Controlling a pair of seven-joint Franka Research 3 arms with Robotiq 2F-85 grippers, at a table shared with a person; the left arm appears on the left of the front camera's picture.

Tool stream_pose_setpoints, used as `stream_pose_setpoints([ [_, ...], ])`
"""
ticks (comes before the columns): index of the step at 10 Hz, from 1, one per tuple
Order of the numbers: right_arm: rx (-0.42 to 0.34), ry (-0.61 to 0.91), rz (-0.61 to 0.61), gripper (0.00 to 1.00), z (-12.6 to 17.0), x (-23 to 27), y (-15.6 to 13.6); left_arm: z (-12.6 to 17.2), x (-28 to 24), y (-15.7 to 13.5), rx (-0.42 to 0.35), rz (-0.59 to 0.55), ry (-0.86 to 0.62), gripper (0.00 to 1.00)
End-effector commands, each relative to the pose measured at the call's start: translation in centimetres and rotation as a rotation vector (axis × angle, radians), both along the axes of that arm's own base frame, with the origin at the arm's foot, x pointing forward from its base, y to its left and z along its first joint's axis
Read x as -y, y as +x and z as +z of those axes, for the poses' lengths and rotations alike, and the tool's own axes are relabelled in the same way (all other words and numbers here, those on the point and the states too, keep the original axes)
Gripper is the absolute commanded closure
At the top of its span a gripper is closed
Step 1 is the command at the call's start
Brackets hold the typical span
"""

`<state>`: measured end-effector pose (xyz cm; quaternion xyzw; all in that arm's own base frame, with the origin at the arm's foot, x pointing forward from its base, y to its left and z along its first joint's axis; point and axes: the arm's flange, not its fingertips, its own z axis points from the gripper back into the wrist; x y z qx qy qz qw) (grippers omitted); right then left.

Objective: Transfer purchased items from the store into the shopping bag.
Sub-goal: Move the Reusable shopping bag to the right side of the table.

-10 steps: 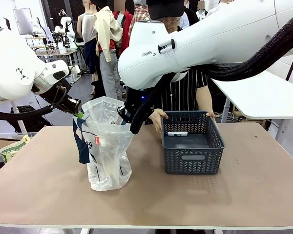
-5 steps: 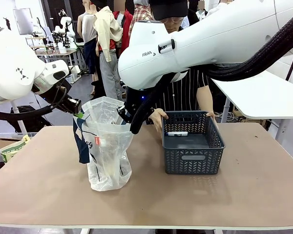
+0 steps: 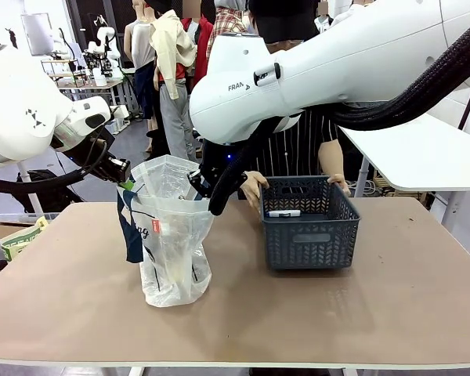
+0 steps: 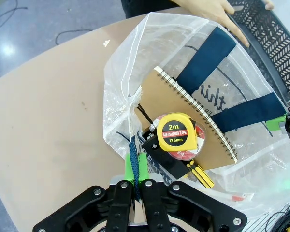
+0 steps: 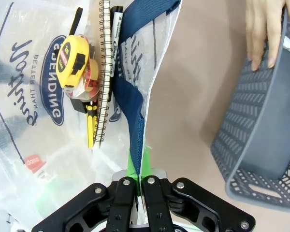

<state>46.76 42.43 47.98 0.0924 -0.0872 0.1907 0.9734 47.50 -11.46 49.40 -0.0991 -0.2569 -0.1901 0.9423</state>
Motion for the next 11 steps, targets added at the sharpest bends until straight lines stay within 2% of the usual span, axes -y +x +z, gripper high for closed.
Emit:
stream_pose_setpoints([
  [1,-0.001,-0.001,-0.001,1.0,-0.33,0.09,-0.13,0.05,-0.22,-0.03,0.001,-0.004,0.008,1.0],
  [11,-0.001,-0.001,-0.001,1.0,-0.33,0.09,-0.13,0.05,-0.22,-0.03,0.001,-0.004,0.008,1.0],
])
